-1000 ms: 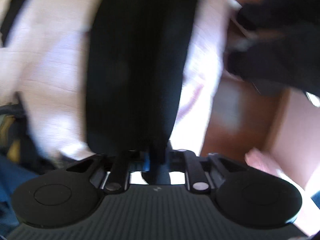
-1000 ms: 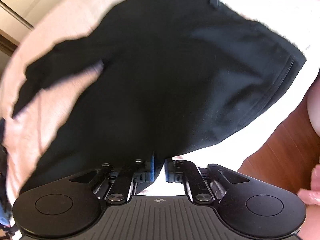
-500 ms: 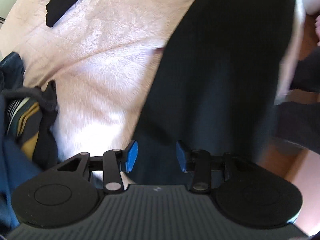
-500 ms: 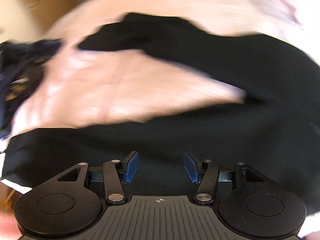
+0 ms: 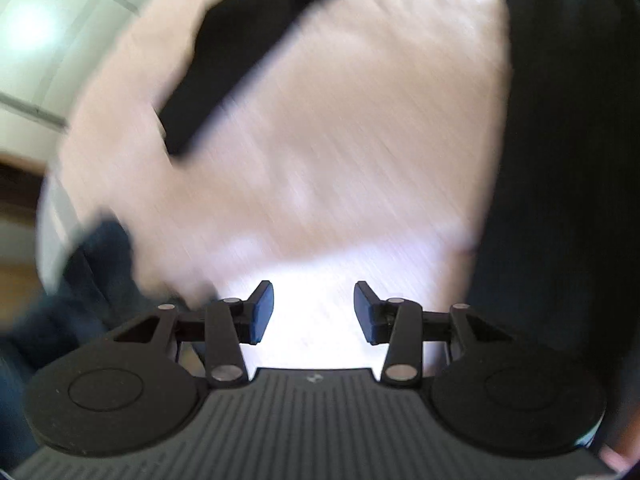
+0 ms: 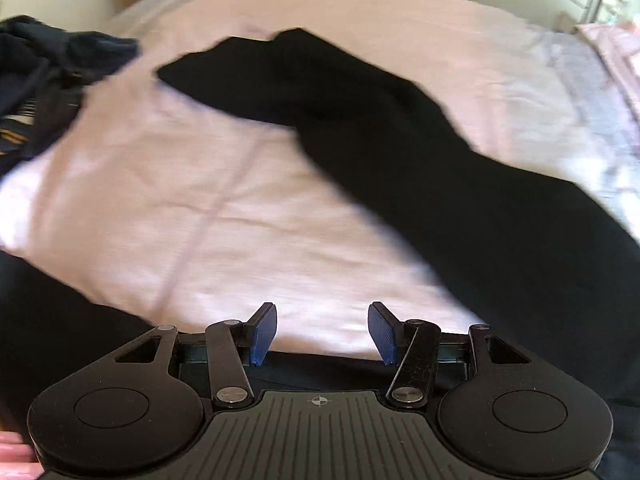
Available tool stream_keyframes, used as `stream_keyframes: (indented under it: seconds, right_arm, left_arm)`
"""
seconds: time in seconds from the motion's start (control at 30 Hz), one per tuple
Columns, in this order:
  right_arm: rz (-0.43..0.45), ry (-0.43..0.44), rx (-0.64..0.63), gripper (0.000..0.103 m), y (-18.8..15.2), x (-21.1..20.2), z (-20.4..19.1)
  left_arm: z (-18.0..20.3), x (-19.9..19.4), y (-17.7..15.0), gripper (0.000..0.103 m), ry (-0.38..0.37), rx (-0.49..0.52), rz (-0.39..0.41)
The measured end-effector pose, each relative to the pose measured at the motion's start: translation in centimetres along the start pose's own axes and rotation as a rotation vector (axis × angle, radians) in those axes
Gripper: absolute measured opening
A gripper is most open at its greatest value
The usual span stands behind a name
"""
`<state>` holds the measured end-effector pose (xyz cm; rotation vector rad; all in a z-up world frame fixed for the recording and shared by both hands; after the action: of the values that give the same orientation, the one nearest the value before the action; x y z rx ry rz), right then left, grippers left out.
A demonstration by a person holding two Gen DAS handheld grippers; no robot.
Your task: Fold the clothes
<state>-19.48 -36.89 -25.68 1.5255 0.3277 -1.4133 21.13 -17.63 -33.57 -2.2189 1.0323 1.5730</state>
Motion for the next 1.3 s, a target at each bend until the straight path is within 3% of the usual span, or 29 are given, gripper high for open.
stream_keyframes:
  seconds: [0.1,0.27,0.37,0.5,0.57,0.6,0.63,0.7,0.83,0.93,1.03,1.17,1.3]
  right_arm:
    - [-0.015,-0.054,0.003,0.054,-0.1,0.9,1.3]
    - [0.004,-0.097,-0.1,0.054,-0.1,3.4,2.5]
    - [0.024,-0.128,-0.219,0.054,-0.7,4.1,2.9]
    - [0.032,-0.142,-0.276,0.054,-1.9,5.0,4.3]
    - [0.017,-0.166,-0.331,0.054,-2.8,5.8,4.5]
    - [0.012,-0.171,-0.357,0.054,-3.2,6.1,4.5]
    - [0.017,-0.175,-0.385,0.054,-3.4,6.3,4.4]
    - [0.047,-0.181,-0.467,0.054,-3.4,6.6,4.1]
    - [0.088,-0.209,-0.571,0.054,-2.3,7.1,4.4]
    - [0.095,-0.226,-0.57,0.054,-1.3,7.0,5.4]
    - [0.087,-0.224,-0.563,0.054,-1.4,6.8,5.6]
    - [0.076,-0.21,-0.581,0.054,-2.6,6.7,4.3]
    - [0.059,-0.22,-0.599,0.054,-3.5,7.1,3.1]
  left_arm:
    - [-2.3,3.6,4.4,0.04,0.107,0.106,0.056]
    - [-5.5,12.3,9.5,0.04,0.274,0.262,0.046]
    - [-6.6,16.8,11.1,0.04,0.317,0.355,0.017]
    - [-8.0,21.3,11.7,0.039,0.331,0.455,-0.026]
    - [-8.6,21.5,11.9,0.036,0.347,0.485,-0.036]
    - [-9.3,21.1,11.9,0.017,0.34,0.476,-0.045]
    - [-9.9,20.7,11.9,0.006,0.333,0.467,-0.054]
    - [-12.0,18.6,11.9,0.004,0.329,0.418,-0.064]
    - [-17.0,12.2,11.0,0.004,0.401,0.315,-0.078]
    - [-17.6,8.8,9.3,0.003,0.366,0.295,-0.111]
    - [-14.4,8.1,6.9,0.003,0.298,0.343,-0.154]
    - [-9.1,10.5,3.2,0.003,0.204,0.366,-0.205]
    - [-7.0,11.4,1.2,0.002,0.199,0.347,-0.222]
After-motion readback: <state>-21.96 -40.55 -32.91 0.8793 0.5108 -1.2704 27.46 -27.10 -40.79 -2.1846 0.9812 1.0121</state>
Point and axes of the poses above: each gripper's, at about its wrist camera, not at the fingertips, and x roughly the way its jaws point, z to its right, y to its top, the point moved 2 cm from there along x, roughly the way its jaws point, and after that the axes turned 9 degrees about -y, right-handed, at the moved point
